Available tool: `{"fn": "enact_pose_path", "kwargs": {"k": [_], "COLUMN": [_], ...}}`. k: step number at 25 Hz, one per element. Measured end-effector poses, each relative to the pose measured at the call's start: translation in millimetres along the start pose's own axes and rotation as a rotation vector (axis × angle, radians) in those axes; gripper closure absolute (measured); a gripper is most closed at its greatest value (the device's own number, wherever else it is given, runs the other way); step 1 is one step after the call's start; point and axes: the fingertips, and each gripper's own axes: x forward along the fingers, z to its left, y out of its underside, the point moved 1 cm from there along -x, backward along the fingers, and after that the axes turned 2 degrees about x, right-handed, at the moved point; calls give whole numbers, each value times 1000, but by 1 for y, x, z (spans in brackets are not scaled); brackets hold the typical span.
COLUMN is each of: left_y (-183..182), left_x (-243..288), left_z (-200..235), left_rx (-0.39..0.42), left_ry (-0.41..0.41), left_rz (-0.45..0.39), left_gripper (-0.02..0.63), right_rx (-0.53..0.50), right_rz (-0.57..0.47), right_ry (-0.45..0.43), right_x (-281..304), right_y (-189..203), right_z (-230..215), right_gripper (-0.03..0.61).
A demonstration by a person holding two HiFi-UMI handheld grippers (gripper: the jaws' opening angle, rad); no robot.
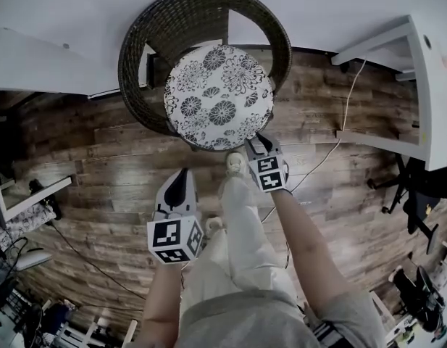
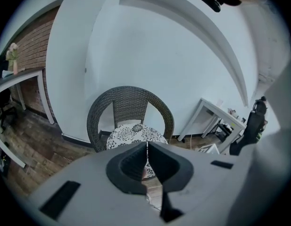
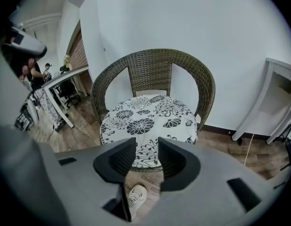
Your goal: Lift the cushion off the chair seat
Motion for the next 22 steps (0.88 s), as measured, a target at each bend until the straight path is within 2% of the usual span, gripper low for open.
{"fn": "enact_pose_path", "kwargs": {"k": [7, 13, 22], "left_y": [20, 32, 43], "left_x": [20, 30, 35], "left_z": [5, 9, 10], "left_rx": [-21, -33, -49], "left_ry": [-7, -20, -21], "left_rz": [36, 59, 66], "left_gripper": [604, 604, 604], "right_rx": [-30, -45, -41], "right_rz": [97, 163, 149], "right_ry": [-15, -3, -7], "right_x": [39, 59, 74], "right_y": [38, 59, 69], "right_z": [-6, -12, -15], "right_gripper": [370, 354, 356]}}
